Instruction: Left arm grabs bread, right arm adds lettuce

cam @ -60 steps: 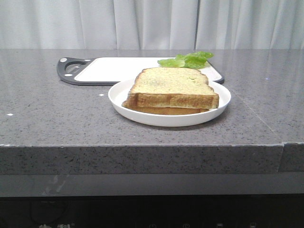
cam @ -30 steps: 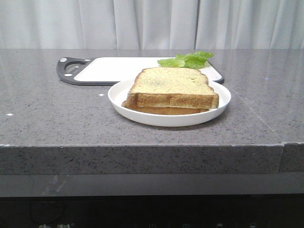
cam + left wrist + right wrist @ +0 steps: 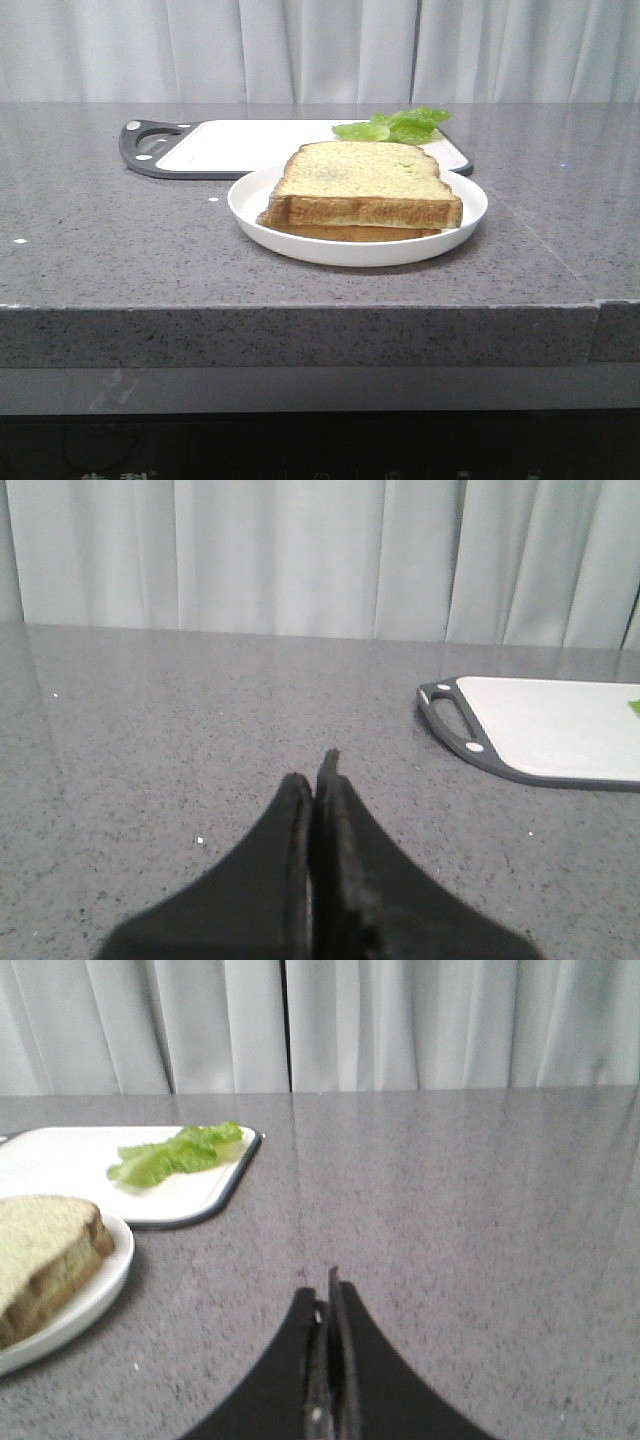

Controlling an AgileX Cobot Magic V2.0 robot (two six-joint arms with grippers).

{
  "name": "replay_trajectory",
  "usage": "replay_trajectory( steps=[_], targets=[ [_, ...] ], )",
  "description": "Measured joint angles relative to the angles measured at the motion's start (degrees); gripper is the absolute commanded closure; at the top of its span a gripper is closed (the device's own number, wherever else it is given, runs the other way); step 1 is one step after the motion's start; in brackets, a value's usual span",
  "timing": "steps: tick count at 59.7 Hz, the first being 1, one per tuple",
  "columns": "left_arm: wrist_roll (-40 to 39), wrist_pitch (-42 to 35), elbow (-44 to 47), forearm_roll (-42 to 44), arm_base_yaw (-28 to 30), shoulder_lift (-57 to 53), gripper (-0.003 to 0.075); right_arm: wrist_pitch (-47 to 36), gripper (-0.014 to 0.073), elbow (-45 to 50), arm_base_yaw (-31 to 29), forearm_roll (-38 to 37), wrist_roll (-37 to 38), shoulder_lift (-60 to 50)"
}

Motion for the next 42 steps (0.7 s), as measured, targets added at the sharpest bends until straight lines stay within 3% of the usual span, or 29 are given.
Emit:
replay_trajectory(
  steps=[16,30,35,42],
  targets=[
    [0.0,0.5,-9.5,-0.1,0.0,18.9,0.0741,2.9,0.0652,-10.1,0.0,0.0,0.0,13.4],
    [0.0,0.4,-10.5,-0.1,0.0,23.3,0.0732,3.3,0.0613,-11.0,0.0,0.0,0.0,15.2],
    [0.0,0.2,-10.5,-0.1,0.0,23.3,0.0649,3.6,0.0514,-11.0,0.0,0.0,0.0,15.2],
    [0.0,0.1,-10.6,-0.1,0.0,23.3,0.0366,3.7,0.0305,-11.1,0.0,0.0,0.0,15.2]
  ],
)
